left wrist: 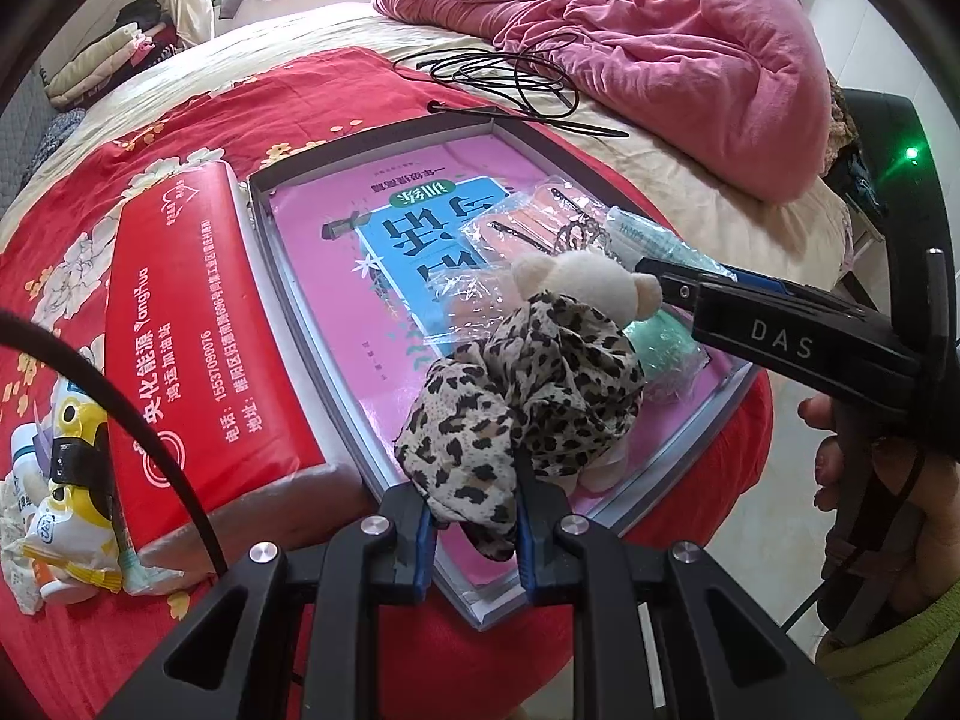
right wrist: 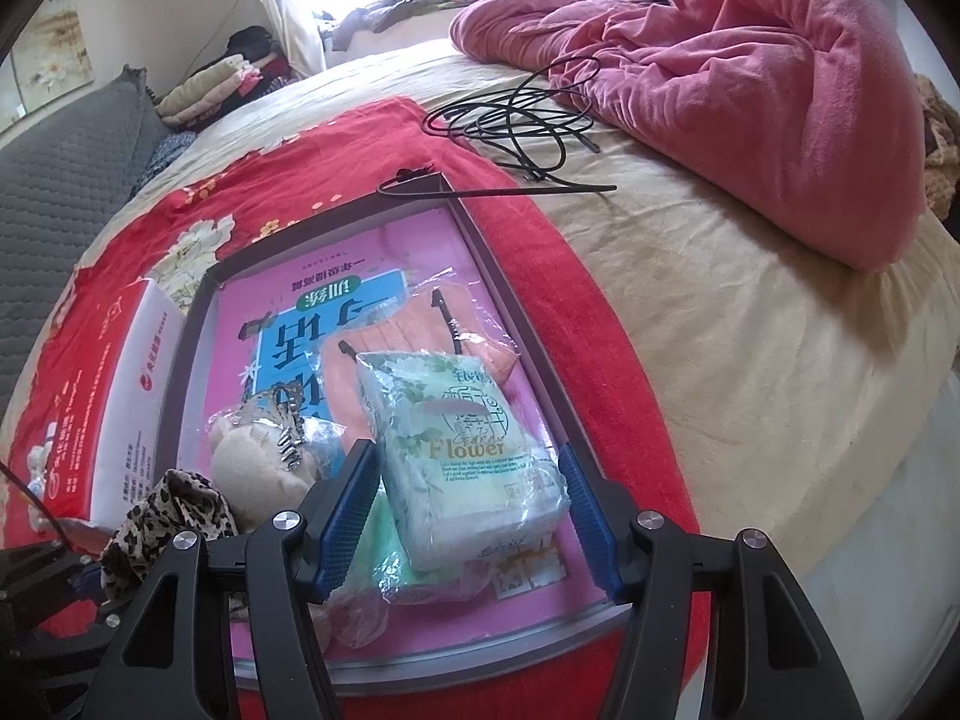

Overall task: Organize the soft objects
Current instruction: 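Open left tool releasing leopard cloth while right tool releases Flower packet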

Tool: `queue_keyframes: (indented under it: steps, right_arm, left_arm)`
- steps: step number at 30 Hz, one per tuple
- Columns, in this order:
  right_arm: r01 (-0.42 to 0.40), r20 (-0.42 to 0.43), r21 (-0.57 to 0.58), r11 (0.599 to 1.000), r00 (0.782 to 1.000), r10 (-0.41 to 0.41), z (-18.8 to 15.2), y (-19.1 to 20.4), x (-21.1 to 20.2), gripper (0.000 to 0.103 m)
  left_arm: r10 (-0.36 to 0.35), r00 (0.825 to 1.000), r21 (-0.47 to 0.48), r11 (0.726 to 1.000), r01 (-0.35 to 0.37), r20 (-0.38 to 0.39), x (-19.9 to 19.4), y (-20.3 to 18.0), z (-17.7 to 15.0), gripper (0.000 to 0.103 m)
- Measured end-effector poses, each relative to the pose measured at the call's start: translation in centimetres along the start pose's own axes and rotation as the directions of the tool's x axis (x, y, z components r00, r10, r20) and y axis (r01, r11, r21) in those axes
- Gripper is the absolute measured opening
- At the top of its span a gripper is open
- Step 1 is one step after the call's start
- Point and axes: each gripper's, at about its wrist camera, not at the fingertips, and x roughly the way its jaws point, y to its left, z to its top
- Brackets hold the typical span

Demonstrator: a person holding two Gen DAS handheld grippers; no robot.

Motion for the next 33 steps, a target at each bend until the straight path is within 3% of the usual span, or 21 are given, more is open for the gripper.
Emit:
queue_keyframes:
  steps: [14, 22, 33]
  right_arm:
    - [0.017, 0.029, -0.022, 1.0, 0.999, -0.017, 0.3, 0.5, -1.7, 0.068]
    - [0.025, 0.045, -0.019, 1.0, 0.999, -0.024, 0.2, 0.7, -2.8, 0.07]
    - [0.031, 0.059, -0.008, 0.999, 0.998, -0.03, -0.1, 0.4, -4.0, 0.071]
  left_arm:
    - [0.004, 1.0, -0.006, 1.0, -0.004, -0.01, 0.1, 0.1, -0.1, 0.023]
    - [-0.003, 1.0, -0.016, 1.0, 0.003, 0.02, -0.5, 0.3, -0.2, 0.044]
    - [-0.001, 1.0, -0.01, 1.0, 0.002, 0.025, -1.2, 0.3, -0.4, 0.056]
